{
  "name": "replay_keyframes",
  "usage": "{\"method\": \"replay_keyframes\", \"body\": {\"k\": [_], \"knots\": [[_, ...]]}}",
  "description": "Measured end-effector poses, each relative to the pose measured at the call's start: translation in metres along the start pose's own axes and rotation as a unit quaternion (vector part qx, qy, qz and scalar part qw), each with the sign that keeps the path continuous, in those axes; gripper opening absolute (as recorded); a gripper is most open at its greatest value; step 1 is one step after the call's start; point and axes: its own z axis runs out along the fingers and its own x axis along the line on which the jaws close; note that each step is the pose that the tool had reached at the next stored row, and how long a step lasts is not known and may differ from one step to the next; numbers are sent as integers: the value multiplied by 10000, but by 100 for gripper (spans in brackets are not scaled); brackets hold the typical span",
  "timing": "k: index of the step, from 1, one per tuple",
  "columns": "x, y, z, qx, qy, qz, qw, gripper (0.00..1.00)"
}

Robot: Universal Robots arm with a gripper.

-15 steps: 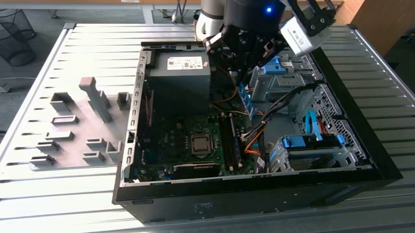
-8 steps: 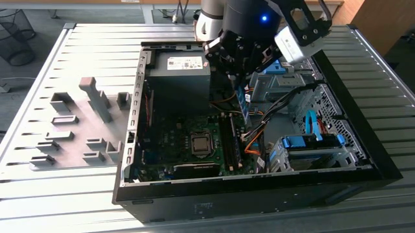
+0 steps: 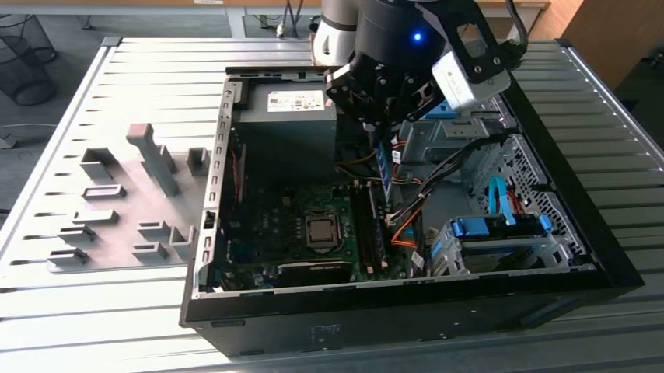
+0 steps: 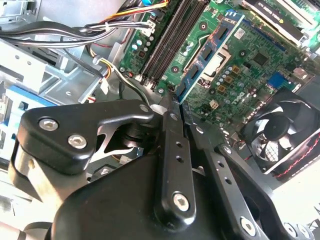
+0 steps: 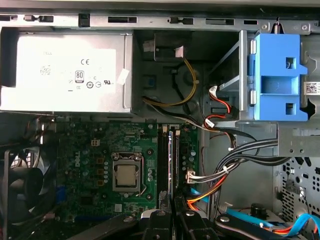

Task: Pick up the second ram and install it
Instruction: 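Insert the second ram into the second slot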

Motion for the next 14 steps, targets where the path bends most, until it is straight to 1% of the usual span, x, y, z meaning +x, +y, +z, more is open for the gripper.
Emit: {"method": "replay_keyframes", "body": {"k": [8, 14], "knots": [[0, -1, 20, -2, -1, 0, 10000, 14], [0, -2, 71, -2, -1, 0, 10000, 14]]}}
